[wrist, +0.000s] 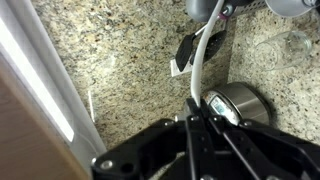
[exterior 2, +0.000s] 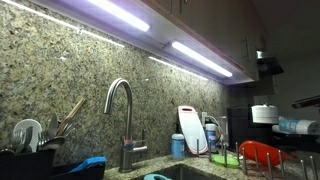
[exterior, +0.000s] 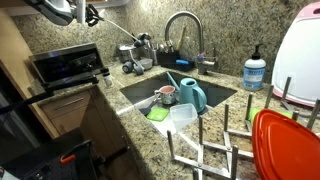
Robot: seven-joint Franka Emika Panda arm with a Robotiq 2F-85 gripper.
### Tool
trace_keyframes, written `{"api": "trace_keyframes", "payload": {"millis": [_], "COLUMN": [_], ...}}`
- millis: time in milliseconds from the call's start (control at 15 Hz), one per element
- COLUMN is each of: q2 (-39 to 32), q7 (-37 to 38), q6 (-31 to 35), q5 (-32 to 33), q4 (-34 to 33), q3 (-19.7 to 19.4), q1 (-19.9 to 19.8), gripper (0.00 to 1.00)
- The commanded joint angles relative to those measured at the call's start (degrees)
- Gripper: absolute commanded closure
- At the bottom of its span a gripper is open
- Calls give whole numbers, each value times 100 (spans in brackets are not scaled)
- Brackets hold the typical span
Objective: Take the straw and put it in the sink
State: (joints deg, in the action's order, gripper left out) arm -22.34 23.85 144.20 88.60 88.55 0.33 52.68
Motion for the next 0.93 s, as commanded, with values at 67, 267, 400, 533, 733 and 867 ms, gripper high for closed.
{"api": "trace_keyframes", "payload": {"millis": [67,267,400,533,733,867], "q2": [1030,1428,1637,1784,1933,2054], "q7": [570,613,682,831,1390,1983], "q6": [-724,-1416,-1741,-1857,-1801,-1748], "q5": [538,696,637,601,652,728], "q4": [1172,1620,1895,2144,2545,2907], "q3": [-38,802,1138,1402,1655,1743], "q1": [250,-291,-468,-649,-940,-1155], "gripper": [99,99,99,99,99,99]}}
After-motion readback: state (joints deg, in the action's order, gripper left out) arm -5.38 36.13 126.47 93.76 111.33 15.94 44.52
